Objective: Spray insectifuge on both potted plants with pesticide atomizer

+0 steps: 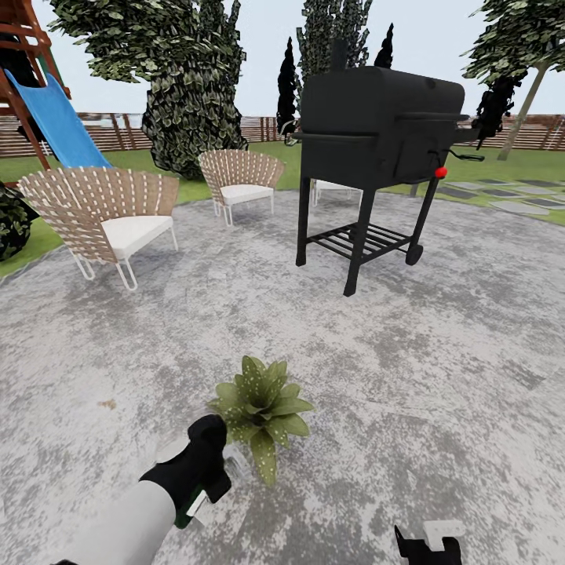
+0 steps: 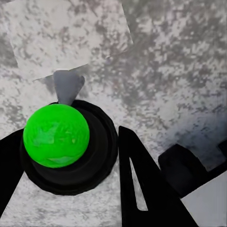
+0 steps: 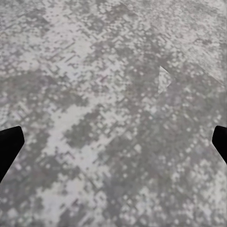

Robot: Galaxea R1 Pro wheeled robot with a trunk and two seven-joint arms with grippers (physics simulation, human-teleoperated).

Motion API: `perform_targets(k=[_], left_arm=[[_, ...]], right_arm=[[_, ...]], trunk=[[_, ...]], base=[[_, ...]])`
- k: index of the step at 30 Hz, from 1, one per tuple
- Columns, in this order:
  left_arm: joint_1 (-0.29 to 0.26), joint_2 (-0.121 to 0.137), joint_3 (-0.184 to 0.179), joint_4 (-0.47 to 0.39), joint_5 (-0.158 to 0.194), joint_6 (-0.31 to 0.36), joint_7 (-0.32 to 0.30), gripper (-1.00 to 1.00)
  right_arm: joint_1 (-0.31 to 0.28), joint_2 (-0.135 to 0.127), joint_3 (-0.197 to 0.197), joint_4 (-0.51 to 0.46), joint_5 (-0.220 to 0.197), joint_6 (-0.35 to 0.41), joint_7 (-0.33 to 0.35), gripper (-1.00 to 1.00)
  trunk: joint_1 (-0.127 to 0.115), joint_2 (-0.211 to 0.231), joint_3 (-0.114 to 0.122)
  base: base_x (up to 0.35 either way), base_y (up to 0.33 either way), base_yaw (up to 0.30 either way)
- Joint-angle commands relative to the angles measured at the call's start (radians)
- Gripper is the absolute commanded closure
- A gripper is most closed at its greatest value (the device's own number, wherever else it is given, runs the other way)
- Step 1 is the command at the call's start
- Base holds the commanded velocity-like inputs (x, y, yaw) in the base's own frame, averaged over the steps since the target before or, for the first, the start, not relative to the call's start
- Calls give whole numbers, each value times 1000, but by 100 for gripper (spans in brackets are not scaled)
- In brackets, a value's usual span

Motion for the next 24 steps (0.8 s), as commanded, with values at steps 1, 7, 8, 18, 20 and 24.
perform_targets(k=[1, 7, 8, 18, 20, 24], left_arm=[[0, -1, -5, 4, 134, -4, 118, 100], [1, -2, -6, 51, 208, -21, 245, 100], [1, -1, -6, 53, 209, -21, 245, 100], [1, 42, -5, 156, 208, -24, 243, 100], [1, 35, -8, 149, 207, -24, 242, 100], [-14, 96, -12, 141, 201, -91, 104, 100]], right_arm=[[-1, 0, -8, 1, 8, -4, 4, -100], [-1, 0, -8, 1, 8, -4, 4, -100], [-1, 0, -8, 1, 8, -4, 4, -100], [-1, 1, -8, 1, 8, -4, 4, -100], [-1, 2, -8, 1, 8, -4, 4, -100], [-1, 3, -8, 1, 8, -4, 3, -100]], trunk=[[0, 0, -1], [0, 0, -1], [0, 0, -1], [0, 0, -1], [0, 0, -1], [0, 0, -1]], base=[[0, 0, 0], [0, 0, 0], [0, 0, 0], [0, 0, 0], [0, 0, 0], [-10, 0, 0]])
